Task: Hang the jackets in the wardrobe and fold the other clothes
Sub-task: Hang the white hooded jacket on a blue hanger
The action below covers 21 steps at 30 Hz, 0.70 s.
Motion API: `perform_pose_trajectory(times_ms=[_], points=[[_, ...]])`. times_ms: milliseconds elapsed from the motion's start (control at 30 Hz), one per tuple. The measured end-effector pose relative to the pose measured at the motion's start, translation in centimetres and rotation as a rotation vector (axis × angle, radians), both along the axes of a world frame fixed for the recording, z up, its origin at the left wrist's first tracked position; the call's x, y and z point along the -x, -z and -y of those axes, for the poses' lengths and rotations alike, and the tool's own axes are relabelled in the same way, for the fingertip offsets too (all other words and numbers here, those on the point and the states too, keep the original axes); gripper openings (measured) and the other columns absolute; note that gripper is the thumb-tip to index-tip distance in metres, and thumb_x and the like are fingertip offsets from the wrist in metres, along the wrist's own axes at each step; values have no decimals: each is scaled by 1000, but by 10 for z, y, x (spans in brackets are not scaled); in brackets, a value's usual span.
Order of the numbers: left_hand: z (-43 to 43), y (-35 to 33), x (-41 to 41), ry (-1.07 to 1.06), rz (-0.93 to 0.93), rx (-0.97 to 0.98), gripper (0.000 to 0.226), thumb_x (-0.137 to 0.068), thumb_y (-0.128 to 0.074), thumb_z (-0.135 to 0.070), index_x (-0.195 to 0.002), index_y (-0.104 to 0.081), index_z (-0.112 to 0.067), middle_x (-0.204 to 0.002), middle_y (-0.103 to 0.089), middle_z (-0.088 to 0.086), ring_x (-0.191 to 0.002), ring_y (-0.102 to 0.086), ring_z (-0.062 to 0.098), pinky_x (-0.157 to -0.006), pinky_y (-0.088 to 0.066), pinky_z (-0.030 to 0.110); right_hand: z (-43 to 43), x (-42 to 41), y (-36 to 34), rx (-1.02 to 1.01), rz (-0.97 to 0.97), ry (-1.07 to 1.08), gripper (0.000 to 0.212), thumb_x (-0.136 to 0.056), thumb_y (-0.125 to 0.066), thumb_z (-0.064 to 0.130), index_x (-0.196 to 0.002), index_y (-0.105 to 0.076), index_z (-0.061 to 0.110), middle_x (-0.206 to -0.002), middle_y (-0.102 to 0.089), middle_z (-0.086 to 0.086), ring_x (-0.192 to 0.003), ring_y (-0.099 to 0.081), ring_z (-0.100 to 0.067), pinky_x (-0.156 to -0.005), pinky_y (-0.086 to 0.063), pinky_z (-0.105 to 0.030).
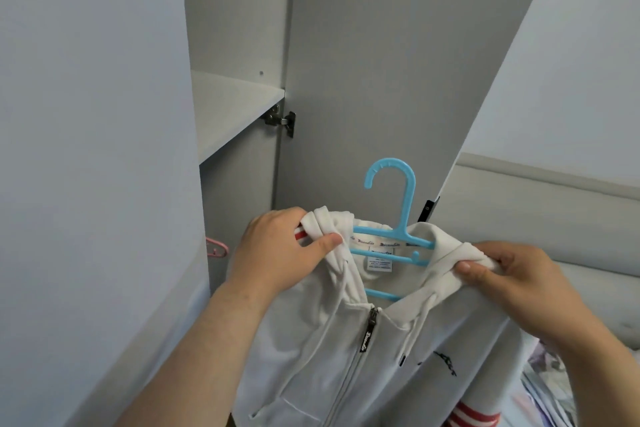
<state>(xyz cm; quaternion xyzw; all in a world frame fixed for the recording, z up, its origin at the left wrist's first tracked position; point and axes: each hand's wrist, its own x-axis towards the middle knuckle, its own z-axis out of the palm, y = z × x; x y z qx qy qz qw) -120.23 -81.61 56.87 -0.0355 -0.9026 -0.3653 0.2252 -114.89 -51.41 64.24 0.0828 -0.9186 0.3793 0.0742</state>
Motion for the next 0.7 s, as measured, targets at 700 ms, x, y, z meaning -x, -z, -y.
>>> perform_pose_trajectory(times_ms=[700], points=[[65,13,144,-436,227,49,34,-86,-66,-25,-119,-68,-19,-120,-66,-1,-109,-61,19,-92,-46,29,87,170,107,29,133,-96,7,-83,-70,44,-77,-66,43,-74,-68,16,-72,-61,-4,-65,-48,-30]])
